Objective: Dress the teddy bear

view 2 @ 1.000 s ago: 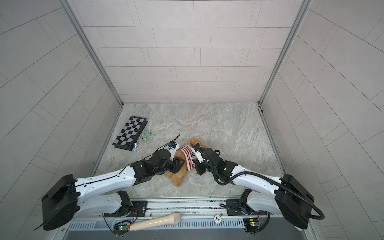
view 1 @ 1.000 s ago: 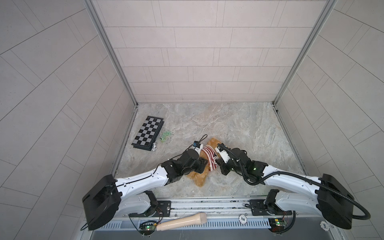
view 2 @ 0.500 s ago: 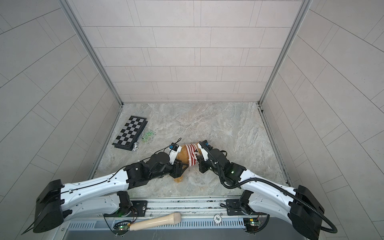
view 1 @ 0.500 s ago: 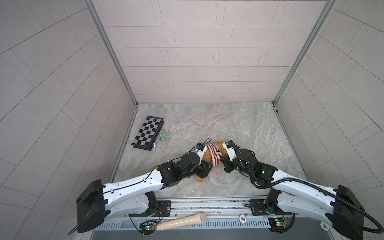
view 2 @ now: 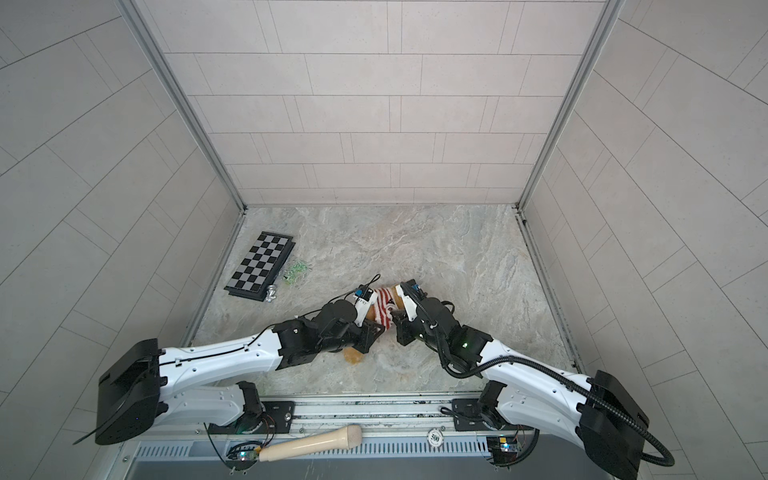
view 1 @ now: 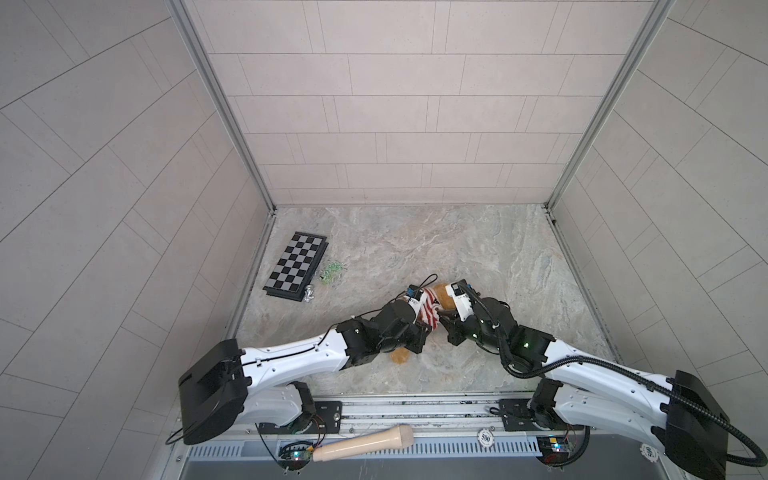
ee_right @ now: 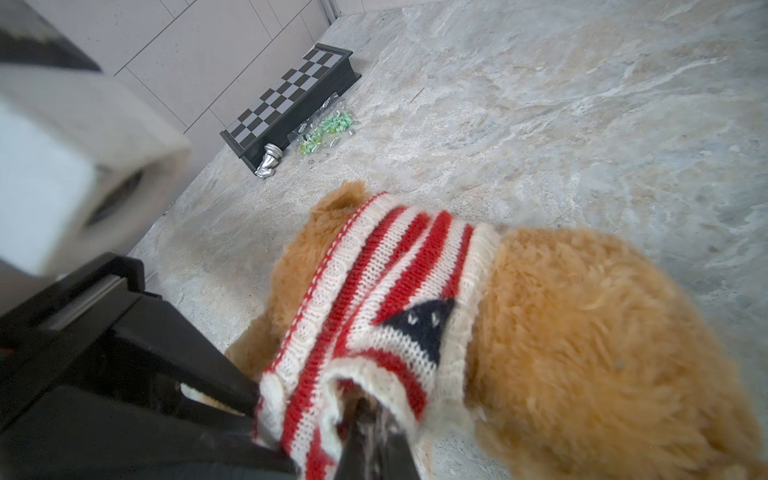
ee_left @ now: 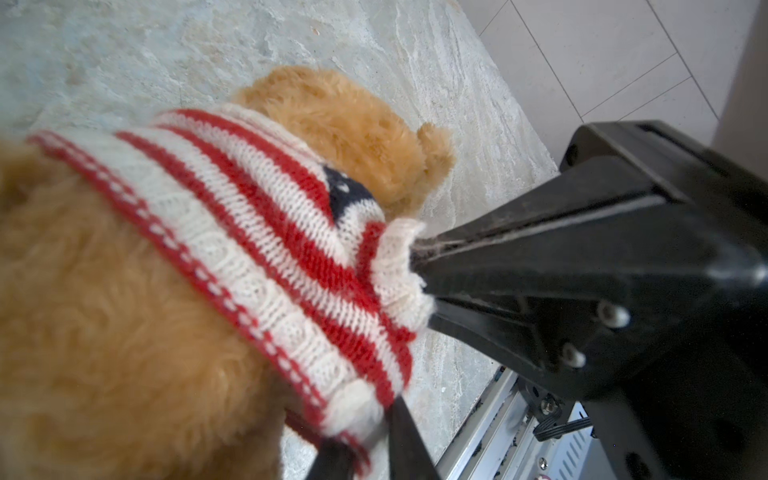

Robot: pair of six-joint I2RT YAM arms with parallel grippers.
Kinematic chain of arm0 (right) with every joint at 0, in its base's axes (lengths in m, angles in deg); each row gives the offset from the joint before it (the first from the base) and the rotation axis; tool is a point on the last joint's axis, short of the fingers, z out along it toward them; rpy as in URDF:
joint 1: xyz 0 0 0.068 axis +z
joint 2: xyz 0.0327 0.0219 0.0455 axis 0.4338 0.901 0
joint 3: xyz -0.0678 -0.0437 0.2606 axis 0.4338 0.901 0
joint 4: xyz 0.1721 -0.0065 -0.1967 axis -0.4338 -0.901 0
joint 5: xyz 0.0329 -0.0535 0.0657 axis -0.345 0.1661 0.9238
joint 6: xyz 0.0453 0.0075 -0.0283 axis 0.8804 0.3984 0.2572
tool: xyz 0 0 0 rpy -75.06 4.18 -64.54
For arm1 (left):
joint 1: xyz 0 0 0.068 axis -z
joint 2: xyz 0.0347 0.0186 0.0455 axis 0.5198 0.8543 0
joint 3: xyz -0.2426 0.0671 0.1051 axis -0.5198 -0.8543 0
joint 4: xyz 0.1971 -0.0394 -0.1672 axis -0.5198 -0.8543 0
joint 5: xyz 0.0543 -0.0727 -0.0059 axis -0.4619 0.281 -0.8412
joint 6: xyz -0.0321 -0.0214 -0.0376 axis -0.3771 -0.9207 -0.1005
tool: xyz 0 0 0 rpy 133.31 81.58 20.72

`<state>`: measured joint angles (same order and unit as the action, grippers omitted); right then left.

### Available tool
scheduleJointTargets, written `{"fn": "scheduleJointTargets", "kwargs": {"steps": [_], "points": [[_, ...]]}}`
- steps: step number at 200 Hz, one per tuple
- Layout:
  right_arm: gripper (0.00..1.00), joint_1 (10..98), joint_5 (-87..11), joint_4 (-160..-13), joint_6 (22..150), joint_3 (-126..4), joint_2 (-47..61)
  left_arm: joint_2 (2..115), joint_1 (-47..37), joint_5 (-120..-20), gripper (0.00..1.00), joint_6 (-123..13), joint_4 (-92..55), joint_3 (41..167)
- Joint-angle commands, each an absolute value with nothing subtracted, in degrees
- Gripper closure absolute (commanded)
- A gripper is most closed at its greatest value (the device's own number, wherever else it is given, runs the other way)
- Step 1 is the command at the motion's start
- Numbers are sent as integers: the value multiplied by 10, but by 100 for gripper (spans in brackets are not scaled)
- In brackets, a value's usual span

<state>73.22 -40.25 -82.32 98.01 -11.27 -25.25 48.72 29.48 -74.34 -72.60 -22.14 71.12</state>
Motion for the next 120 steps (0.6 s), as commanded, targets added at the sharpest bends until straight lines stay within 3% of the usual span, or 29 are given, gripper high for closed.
{"fn": "scheduleJointTargets", "kwargs": {"steps": [1,71,108,120], "points": [[100,724,-400,-813,981,-114,-279,486,292,-744,88,-722,-236,720],[100,702,-373,-798,995,-104,-279,476,268,-739,100,-708,-239,694],[100,701,-382,-803,996,-100,-285,482,267,-734,100,-709,-231,686],[100,701,-382,-801,996,-99,-286,476,267,-738,88,-711,-232,681]]}}
